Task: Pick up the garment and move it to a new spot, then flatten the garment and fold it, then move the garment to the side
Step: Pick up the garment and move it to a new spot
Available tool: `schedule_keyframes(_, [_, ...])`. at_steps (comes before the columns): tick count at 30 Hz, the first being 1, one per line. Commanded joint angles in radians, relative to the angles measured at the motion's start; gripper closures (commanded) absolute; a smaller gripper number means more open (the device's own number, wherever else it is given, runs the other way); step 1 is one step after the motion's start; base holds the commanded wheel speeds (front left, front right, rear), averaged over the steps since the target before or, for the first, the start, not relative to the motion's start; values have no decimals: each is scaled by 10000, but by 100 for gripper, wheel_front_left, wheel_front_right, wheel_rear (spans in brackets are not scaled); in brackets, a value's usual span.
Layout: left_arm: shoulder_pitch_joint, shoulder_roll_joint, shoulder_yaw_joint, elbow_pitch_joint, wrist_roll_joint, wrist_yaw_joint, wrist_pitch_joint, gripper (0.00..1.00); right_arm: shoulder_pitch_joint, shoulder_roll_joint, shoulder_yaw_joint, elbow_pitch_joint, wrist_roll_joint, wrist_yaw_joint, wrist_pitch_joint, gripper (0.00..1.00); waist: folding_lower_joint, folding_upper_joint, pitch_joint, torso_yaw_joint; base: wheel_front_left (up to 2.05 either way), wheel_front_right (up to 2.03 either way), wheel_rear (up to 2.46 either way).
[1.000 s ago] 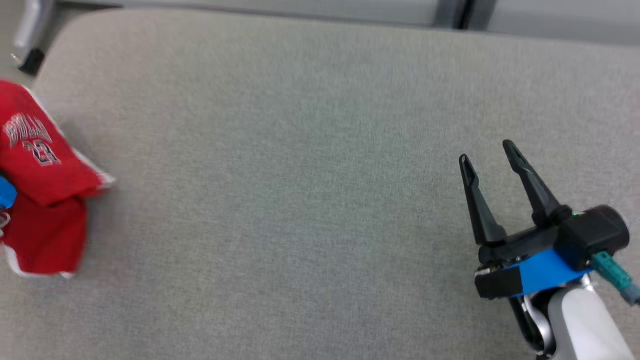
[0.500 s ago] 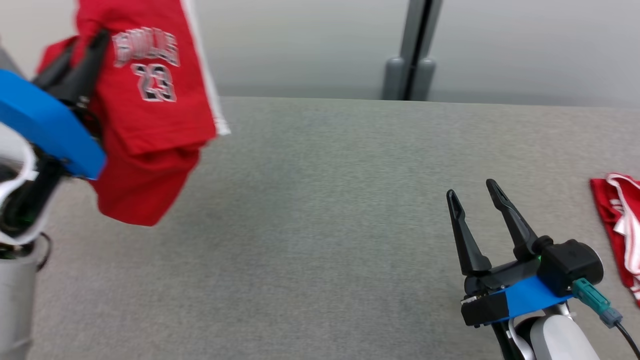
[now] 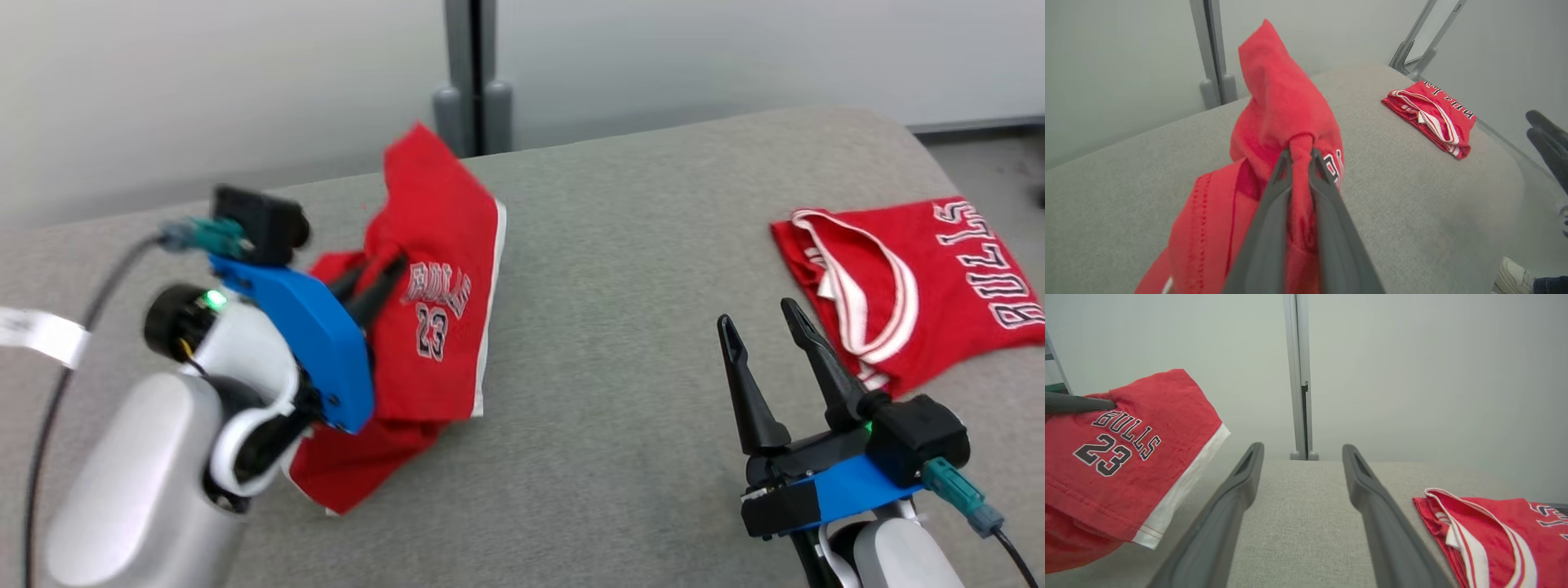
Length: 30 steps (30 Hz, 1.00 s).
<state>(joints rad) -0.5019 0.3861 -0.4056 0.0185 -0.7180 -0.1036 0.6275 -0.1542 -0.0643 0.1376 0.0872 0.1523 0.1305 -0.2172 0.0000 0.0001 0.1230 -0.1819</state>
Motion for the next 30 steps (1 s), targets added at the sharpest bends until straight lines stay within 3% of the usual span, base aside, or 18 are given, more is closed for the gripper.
schedule_keyframes(1, [163, -142, -169, 246, 167, -35, -230, 100, 78, 54, 10, 33, 24, 5, -50, 0, 0, -1, -119, -342, 0, 0, 0])
schedule_keyframes(7, [485, -819, -736, 1852, 950, 135, -1543, 100, -69, 78, 123, 88, 66, 5, -115, 0, 0, -1, 24, -958, 0, 0, 0])
schedule_keyframes(10, [543, -1183, -840, 2724, 1427, 470, -2399, 97, -41, 84, 126, 115, 59, 5, -138, 0, 0, -1, 13, -1045, 0, 0, 0])
schedule_keyframes(11, [552, -1278, -930, 2965, 1614, 553, -2702, 55, -19, 84, 112, 121, 54, 5, -130, 0, 0, -1, 0, -1049, 0, 0, 0])
schedule_keyframes(12, [610, -1418, -982, 3219, 1678, 635, -2976, 0, 15, 84, 102, 132, 45, 5, -129, 0, 0, -1, -31, -1038, 0, 0, 0])
schedule_keyframes(20, [778, -2066, -922, 3972, 1985, 506, -5707, 0, 241, 12, -145, 14, -83, 5, 12, 0, 0, -1, -351, -405, 0, 0, 0])
schedule_keyframes(26, [1362, -2150, -345, 3748, 1771, 538, -7792, 0, 489, -62, -267, -134, -67, 5, 183, 0, 0, -1, -608, 387, 0, 0, 0])
schedule_keyframes(30, [1937, -2005, -20, 3575, 1906, 728, -8625, 0, 693, -38, -561, -235, -113, 4, 284, 0, 0, -1, -765, 870, 0, 0, 0])
